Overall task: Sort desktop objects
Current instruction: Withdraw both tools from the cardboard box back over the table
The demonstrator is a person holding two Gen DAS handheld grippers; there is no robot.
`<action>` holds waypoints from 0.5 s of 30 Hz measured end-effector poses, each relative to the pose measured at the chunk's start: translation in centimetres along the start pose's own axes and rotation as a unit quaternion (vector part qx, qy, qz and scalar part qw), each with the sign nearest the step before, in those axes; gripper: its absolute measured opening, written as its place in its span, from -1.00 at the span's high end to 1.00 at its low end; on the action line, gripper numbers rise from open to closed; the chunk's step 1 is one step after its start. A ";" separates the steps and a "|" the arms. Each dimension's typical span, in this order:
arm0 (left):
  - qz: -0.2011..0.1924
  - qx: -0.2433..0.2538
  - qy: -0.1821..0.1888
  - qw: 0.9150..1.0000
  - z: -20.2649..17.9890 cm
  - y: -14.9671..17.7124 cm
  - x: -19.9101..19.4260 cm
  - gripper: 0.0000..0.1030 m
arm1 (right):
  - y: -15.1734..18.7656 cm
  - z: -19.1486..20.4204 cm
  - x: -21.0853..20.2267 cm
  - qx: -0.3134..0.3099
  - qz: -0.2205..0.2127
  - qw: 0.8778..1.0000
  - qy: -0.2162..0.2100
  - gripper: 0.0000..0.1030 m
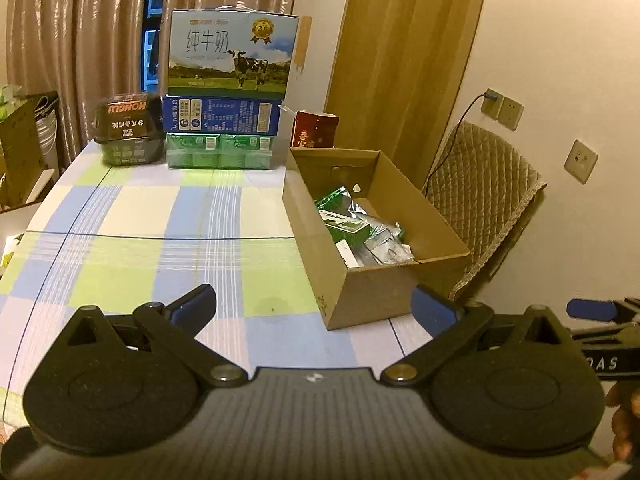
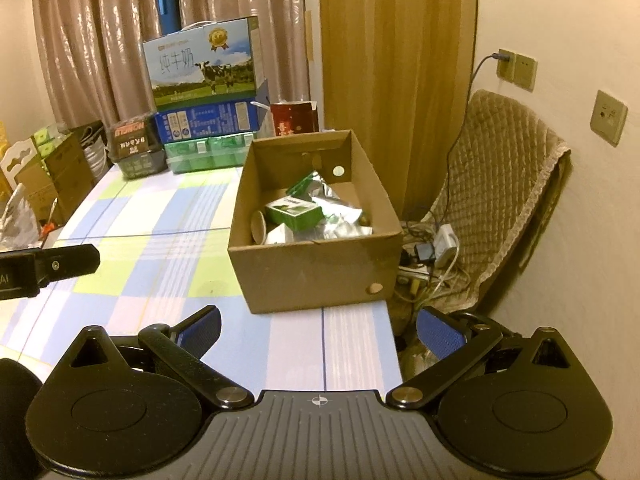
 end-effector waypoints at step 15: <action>0.007 0.024 0.000 1.000 -1.0 1.7 -1.1 -0.98 | 0.8 0.0 -2.1 0.004 -0.014 1.000 0.002 -0.97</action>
Point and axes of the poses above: each gripper's, at about its wrist camera, not at the fingertips, and x roughly the way its jaws point, z to its left, y to its underside, the point moved 6 cm from there along x, roughly the way its jaws point, and after that the axes turned 5 degrees about -z, right-handed, at the moved point
